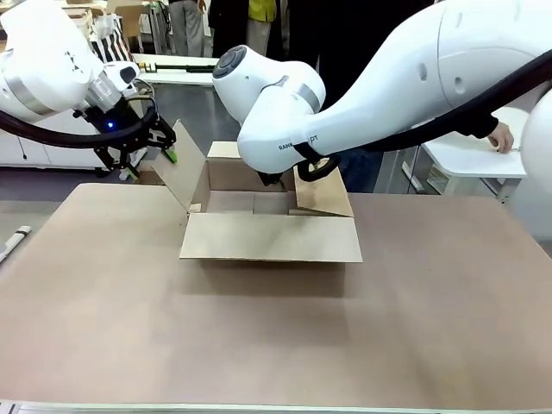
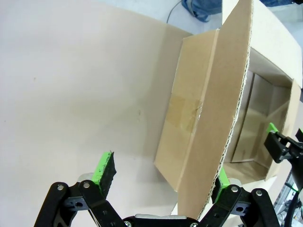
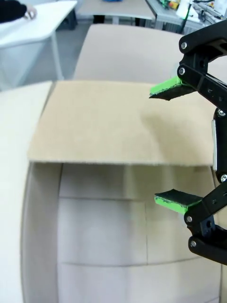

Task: Pack the gift set into the box.
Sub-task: Place both hands on the side flaps of the Package Box and spread them outward.

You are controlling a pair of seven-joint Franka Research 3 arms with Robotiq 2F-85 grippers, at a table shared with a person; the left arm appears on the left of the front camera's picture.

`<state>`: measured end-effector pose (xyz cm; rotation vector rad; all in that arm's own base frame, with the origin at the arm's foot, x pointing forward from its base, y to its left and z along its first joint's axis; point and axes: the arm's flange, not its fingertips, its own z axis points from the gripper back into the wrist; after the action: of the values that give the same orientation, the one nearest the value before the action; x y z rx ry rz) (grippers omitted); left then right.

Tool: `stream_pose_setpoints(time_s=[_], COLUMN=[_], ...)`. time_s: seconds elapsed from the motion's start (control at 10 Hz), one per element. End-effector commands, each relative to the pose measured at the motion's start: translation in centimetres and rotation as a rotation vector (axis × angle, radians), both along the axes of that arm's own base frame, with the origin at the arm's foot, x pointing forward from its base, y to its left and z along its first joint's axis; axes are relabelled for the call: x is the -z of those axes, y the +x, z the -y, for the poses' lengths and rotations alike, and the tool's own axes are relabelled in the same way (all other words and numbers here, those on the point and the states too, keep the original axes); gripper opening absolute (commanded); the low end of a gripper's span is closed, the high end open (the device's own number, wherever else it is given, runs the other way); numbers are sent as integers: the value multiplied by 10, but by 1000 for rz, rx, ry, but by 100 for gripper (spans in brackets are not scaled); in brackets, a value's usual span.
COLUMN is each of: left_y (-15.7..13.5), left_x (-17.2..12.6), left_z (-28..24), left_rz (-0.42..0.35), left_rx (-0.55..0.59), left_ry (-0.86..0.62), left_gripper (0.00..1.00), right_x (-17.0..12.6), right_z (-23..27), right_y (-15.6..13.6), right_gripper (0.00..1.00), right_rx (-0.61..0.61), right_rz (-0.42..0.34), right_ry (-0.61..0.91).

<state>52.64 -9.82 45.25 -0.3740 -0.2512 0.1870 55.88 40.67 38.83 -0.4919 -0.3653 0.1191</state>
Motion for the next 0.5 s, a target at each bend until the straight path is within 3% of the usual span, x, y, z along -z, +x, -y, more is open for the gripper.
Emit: stream_pose_setpoints(time_s=[0.0,0.4], left_y=[-2,-2], left_x=[-1,-1], left_z=[-1,-1], left_rz=[4,4], left_rx=[-10,-10], left_ry=[15,15], left_gripper=[100,100], right_x=[-12,-29], right_z=[11,37], right_y=[-6,1], right_gripper=[100,100], right_rx=[36,63], right_rz=[47,54], right_ry=[-91,-162])
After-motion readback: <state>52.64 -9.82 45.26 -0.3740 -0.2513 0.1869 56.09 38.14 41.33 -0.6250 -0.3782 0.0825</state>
